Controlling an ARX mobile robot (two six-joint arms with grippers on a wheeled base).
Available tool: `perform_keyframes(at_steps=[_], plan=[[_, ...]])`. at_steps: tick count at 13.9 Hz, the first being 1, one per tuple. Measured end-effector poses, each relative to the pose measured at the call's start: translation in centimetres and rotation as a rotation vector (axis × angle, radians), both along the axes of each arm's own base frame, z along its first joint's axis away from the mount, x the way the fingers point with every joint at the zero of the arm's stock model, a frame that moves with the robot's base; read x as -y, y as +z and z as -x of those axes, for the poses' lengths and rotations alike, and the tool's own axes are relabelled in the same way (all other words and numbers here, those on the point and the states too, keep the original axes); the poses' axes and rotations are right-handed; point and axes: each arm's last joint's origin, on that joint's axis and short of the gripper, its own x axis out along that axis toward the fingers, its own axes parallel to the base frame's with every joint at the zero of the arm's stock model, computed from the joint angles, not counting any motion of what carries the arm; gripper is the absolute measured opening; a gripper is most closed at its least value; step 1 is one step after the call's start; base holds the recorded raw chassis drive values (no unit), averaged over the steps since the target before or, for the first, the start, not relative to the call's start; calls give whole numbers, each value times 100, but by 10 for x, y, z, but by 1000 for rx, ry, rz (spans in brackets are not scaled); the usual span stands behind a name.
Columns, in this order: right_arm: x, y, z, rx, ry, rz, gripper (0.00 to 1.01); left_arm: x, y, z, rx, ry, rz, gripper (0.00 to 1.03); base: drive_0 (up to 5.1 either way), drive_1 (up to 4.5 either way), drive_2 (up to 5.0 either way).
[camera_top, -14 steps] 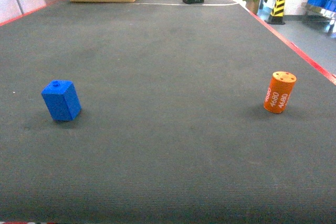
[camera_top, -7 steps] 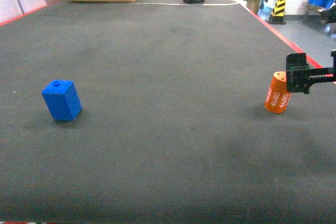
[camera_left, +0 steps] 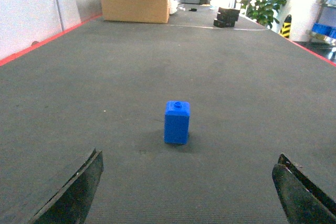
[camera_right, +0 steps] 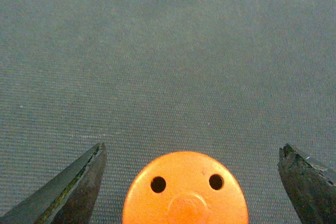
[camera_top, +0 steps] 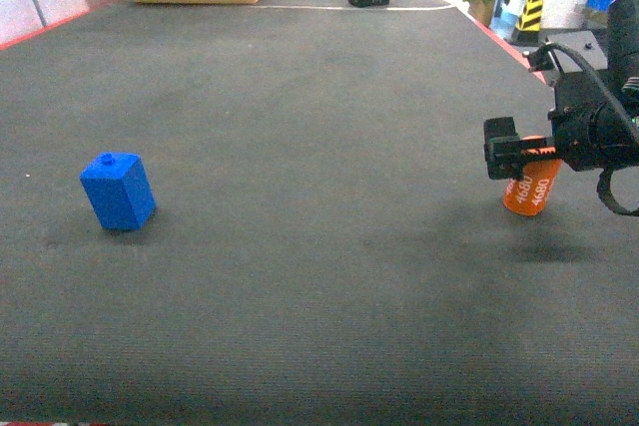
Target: Sort blue parts and orange caps into right shelf containers
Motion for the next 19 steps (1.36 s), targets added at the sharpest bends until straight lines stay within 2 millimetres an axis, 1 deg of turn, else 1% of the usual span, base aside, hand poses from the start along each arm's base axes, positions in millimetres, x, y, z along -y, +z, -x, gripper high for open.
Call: perform_keyframes(at_steps=[4, 5, 6, 8, 9, 11, 12, 13, 14, 15, 16, 19], plan=[[-5, -17, -4, -25, -8, 14, 52, 0, 0, 0, 0, 0, 0, 98, 0, 0, 0], [-6, -17, -4, -14, -10, 12, 44, 0, 0, 0, 0, 0, 0, 98, 0, 0, 0], [-8, -16, -2, 1, -8, 11, 44, 0, 0, 0, 0, 0, 0, 98, 0, 0, 0], [-6, -8, 16, 36, -8, 9, 44, 0, 0, 0, 0, 0, 0, 98, 0, 0, 0], [-3, 8, 36, 89, -6, 0, 44, 0, 0, 0, 0, 0, 0, 98, 0, 0, 0], [9, 56, 91, 236, 6, -28, 44, 0, 0, 0, 0, 0, 0, 98, 0, 0, 0], [14, 70, 123, 261, 2, -32, 44, 0, 0, 0, 0, 0, 0, 98, 0, 0, 0], [18, 74, 150, 276, -20, -14, 44, 0, 0, 0, 0, 0, 0, 98, 0, 0, 0], [20, 76, 160, 285, -29, 0, 44, 0, -2, 0, -33, 16, 4, 98, 0, 0, 0], [20, 77, 160, 291, -27, 6, 44, 2, -3, -7, -122, 69, 10, 98, 0, 0, 0], [20, 75, 160, 281, -25, 7, 44, 4, 0, -16, -156, 59, 6, 98, 0, 0, 0], [20, 75, 159, 281, -21, 10, 44, 9, 22, -68, -178, -33, 10, 98, 0, 0, 0]])
